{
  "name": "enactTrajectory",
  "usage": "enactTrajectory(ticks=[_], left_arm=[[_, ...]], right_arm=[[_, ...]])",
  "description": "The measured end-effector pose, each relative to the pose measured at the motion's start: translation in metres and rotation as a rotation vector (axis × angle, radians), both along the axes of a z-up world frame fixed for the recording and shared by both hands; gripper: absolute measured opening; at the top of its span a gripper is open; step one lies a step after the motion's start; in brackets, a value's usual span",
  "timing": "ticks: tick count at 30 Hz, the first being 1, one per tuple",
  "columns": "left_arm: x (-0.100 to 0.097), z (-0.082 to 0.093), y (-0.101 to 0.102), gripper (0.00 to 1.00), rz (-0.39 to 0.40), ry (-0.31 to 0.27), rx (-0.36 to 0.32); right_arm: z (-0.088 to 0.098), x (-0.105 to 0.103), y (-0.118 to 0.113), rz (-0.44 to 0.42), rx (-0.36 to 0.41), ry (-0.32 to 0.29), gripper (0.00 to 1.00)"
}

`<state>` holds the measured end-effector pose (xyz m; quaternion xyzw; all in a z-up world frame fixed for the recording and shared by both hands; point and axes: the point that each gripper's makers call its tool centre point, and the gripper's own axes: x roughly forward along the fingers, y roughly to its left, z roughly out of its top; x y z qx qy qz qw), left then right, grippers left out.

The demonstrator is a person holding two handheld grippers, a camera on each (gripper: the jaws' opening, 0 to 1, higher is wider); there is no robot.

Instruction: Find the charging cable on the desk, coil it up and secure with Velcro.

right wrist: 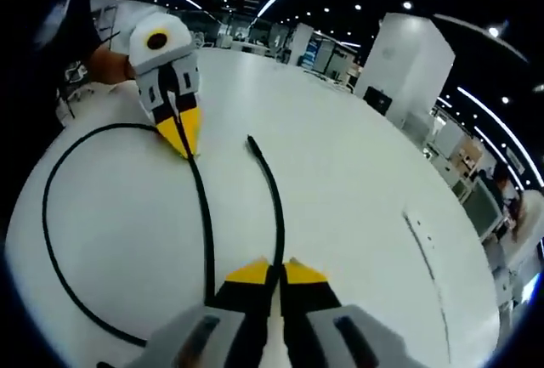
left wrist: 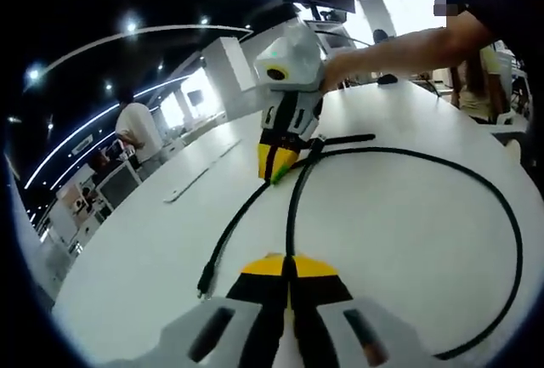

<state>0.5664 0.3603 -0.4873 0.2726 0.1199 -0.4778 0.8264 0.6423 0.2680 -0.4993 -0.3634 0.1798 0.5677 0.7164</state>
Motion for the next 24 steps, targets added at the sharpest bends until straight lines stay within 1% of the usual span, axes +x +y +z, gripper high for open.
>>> enactTrajectory(ticks=[2, 3, 4, 6, 7, 8, 9, 10, 11, 12, 13, 14, 15, 17, 19, 21, 22, 24], left_arm=[[0.000, 0.000, 0.000, 0.02, -0.005, -0.009, 0.011], [0.000, 0.000, 0.000, 0.02, -0.005, -0.009, 0.013], [0.000, 0.000, 0.000, 0.02, -0.008, -0.013, 0.017], [0.000, 0.000, 0.002, 0.02, -0.007, -0.016, 0.022], [0.000, 0.000, 0.002, 0.02, -0.006, -0.016, 0.022], [0.000, 0.000, 0.002, 0.02, -0.005, -0.017, 0.023], [0.000, 0.000, 0.002, 0.02, -0.004, -0.016, 0.023], [0.001, 0.000, 0.002, 0.02, -0.003, -0.016, 0.022], [0.000, 0.000, 0.002, 0.02, -0.002, -0.016, 0.021], [0.000, 0.000, 0.003, 0.02, -0.003, -0.017, 0.021], [0.000, 0.000, 0.003, 0.02, -0.001, -0.017, 0.020], [0.000, 0.000, 0.002, 0.02, -0.002, -0.018, 0.021], [0.000, 0.000, 0.003, 0.02, -0.002, -0.019, 0.021], [0.000, 0.000, 0.003, 0.02, -0.002, -0.018, 0.020], [0.000, -0.001, 0.003, 0.02, -0.002, -0.017, 0.019], [0.000, -0.001, 0.003, 0.02, -0.004, -0.016, 0.018], [0.000, -0.001, 0.003, 0.02, -0.003, -0.013, 0.015], [0.000, 0.000, 0.003, 0.02, -0.003, -0.013, 0.013]], right_arm=[[0.000, -0.002, 0.003, 0.033, -0.020, -0.007, 0.05], [0.004, -0.003, 0.005, 0.043, -0.019, -0.018, 0.02], [0.003, -0.008, 0.006, 0.061, -0.028, 0.006, 0.02], [0.000, -0.011, 0.008, 0.092, -0.065, -0.009, 0.02], [-0.006, -0.012, 0.005, 0.110, -0.111, -0.012, 0.02], [-0.002, -0.014, 0.009, 0.136, -0.100, -0.032, 0.03], [0.000, -0.013, 0.010, 0.102, -0.079, -0.030, 0.03], [0.004, -0.009, 0.009, 0.071, -0.067, -0.045, 0.03], [0.006, -0.008, 0.009, 0.039, -0.040, -0.025, 0.03], [0.010, -0.003, 0.007, -0.002, -0.014, -0.012, 0.03], [0.014, 0.007, 0.003, -0.068, 0.014, -0.011, 0.04], [0.016, 0.011, 0.000, -0.102, 0.040, -0.001, 0.06], [0.018, 0.015, -0.002, -0.150, 0.073, 0.037, 0.10], [0.016, 0.019, -0.008, -0.149, 0.059, 0.035, 0.10], [0.012, 0.023, -0.014, -0.181, 0.041, 0.036, 0.10], [0.008, 0.024, -0.016, -0.191, 0.044, 0.057, 0.09], [0.004, 0.024, -0.017, -0.231, 0.071, 0.121, 0.09], [0.002, 0.028, -0.018, -0.233, 0.069, 0.121, 0.08]])
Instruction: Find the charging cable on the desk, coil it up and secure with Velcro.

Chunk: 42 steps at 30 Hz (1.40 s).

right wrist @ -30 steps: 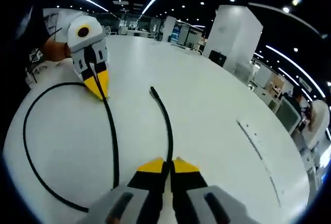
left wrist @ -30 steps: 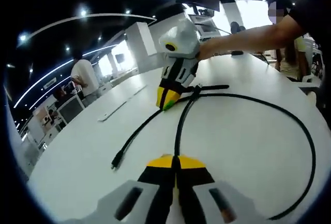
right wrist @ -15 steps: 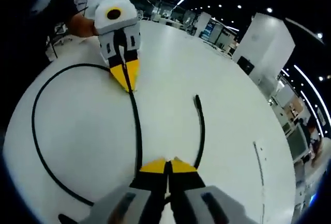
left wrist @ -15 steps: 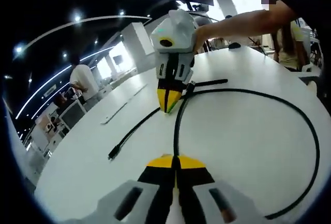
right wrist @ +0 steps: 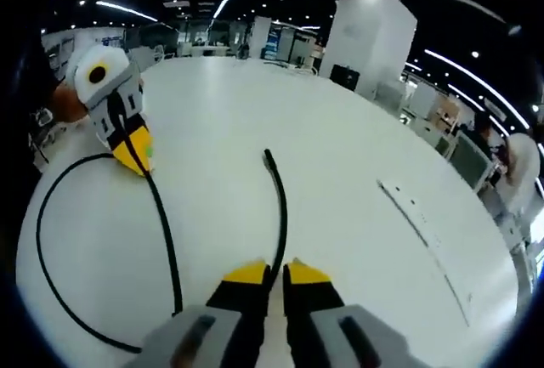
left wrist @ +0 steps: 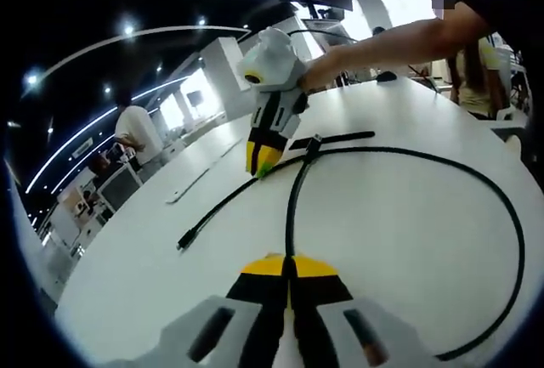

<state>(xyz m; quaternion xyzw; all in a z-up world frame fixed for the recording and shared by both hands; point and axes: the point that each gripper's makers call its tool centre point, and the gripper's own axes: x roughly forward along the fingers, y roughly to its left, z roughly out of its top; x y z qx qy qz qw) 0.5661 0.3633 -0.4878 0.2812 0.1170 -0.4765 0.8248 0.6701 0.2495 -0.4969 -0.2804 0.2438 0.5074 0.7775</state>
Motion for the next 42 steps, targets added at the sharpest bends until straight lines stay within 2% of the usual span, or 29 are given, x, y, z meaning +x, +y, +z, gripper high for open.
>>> enactTrajectory(ticks=[3, 10, 19, 30, 42], left_arm=[[0.000, 0.000, 0.000, 0.02, 0.001, 0.002, -0.002], [-0.001, 0.000, 0.000, 0.02, -0.005, 0.001, 0.005], [0.000, 0.000, 0.000, 0.02, -0.009, 0.002, 0.029], [-0.002, -0.001, -0.002, 0.02, -0.019, -0.078, 0.090], [0.003, -0.002, -0.001, 0.02, 0.001, -0.183, 0.186]], right_arm=[[-0.003, 0.002, -0.001, -0.013, 0.012, 0.030, 0.08], [-0.004, 0.002, 0.003, 0.020, -0.027, 0.016, 0.07], [-0.005, -0.014, 0.019, 0.178, -0.086, -0.013, 0.06], [-0.005, -0.033, 0.034, 0.302, -0.163, -0.033, 0.06], [-0.004, -0.044, 0.039, 0.364, -0.209, -0.043, 0.05]])
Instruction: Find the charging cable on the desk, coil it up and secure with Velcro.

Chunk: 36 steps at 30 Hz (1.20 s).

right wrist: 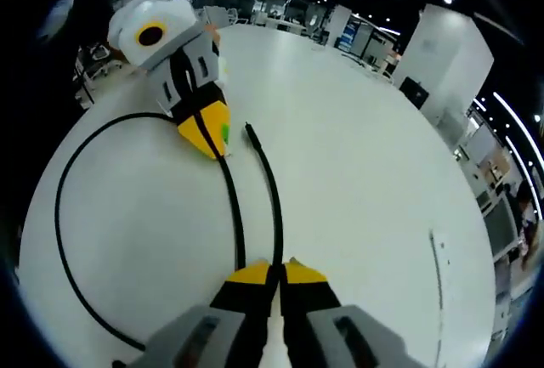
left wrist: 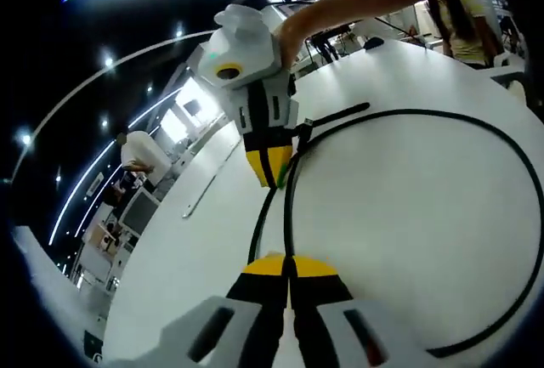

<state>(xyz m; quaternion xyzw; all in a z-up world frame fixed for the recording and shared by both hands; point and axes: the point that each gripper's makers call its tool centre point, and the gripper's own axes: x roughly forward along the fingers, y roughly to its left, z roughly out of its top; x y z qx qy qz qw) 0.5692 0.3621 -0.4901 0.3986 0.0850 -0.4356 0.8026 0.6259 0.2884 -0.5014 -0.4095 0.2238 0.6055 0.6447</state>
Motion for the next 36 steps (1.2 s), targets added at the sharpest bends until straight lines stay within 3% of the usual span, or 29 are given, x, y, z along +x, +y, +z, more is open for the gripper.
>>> enactTrajectory(ticks=[11, 23, 36], left_arm=[[0.008, 0.000, 0.002, 0.02, 0.059, -0.060, 0.032], [0.016, -0.001, 0.005, 0.02, 0.105, -0.189, 0.110], [0.017, 0.003, 0.009, 0.05, 0.115, -0.188, 0.100]], right_arm=[[0.000, -0.005, 0.005, 0.025, -0.007, -0.008, 0.05], [0.001, -0.011, 0.012, 0.052, -0.011, -0.026, 0.05], [0.000, -0.012, 0.013, 0.055, -0.022, -0.034, 0.05]])
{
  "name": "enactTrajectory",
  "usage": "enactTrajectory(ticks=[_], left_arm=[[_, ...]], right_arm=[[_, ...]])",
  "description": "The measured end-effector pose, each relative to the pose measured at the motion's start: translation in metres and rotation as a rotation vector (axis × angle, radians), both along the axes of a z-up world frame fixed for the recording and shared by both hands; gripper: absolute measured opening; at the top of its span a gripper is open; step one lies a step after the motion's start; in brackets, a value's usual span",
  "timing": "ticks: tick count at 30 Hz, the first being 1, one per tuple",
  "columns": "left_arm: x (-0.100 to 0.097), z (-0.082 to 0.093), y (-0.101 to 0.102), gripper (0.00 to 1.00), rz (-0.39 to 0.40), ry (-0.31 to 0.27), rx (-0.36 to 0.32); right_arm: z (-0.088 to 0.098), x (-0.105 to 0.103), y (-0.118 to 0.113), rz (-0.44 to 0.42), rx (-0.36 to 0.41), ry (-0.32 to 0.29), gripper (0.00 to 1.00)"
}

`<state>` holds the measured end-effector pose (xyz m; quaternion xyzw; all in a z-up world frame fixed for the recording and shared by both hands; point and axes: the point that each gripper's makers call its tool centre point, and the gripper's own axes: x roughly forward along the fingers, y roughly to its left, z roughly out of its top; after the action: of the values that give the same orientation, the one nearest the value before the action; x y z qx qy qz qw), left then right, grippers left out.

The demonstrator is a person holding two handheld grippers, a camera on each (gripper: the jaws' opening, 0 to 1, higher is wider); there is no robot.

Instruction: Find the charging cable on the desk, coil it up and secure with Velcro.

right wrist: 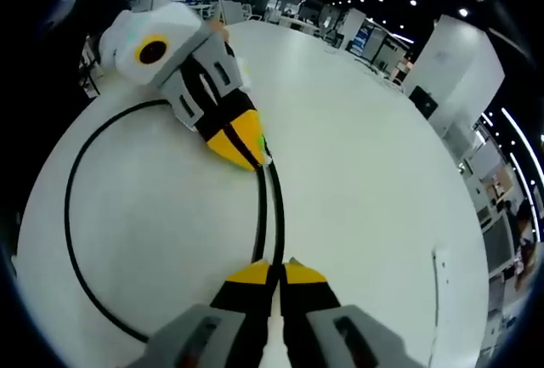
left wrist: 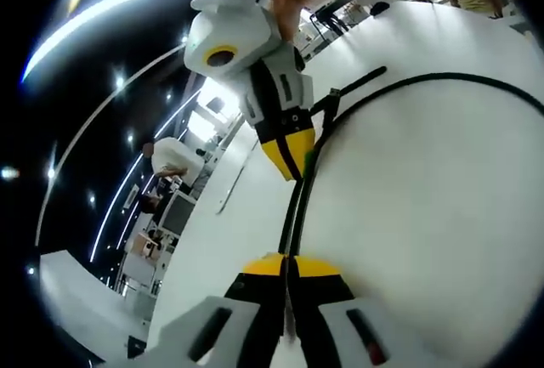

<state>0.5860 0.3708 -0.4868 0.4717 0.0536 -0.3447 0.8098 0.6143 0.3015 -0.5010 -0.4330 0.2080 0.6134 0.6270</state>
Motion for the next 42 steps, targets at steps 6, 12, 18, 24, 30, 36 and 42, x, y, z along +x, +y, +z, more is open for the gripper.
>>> enactTrajectory(ticks=[6, 12, 18, 24, 30, 36, 42], left_arm=[[0.003, 0.003, 0.002, 0.10, 0.014, 0.025, -0.036], [0.005, 0.004, 0.004, 0.14, 0.022, 0.069, -0.063], [0.008, 0.004, 0.005, 0.17, 0.029, 0.142, -0.094], [0.011, 0.004, 0.005, 0.18, 0.032, 0.213, -0.104], [0.015, 0.003, 0.005, 0.19, 0.036, 0.287, -0.163], [0.017, 0.002, 0.003, 0.20, 0.032, 0.348, -0.198], [0.019, 0.000, 0.002, 0.19, 0.032, 0.419, -0.220]], right_arm=[[0.000, 0.000, 0.001, 0.000, -0.001, -0.001, 0.05], [0.000, -0.001, 0.001, 0.003, -0.004, -0.002, 0.05], [-0.001, -0.001, 0.001, 0.007, -0.012, -0.002, 0.05], [-0.001, -0.001, 0.001, 0.007, -0.016, -0.002, 0.05], [-0.001, -0.001, 0.001, 0.004, -0.014, 0.002, 0.05], [-0.001, 0.000, 0.001, 0.005, -0.013, 0.002, 0.05], [-0.001, 0.000, 0.001, 0.008, -0.013, 0.002, 0.05]])
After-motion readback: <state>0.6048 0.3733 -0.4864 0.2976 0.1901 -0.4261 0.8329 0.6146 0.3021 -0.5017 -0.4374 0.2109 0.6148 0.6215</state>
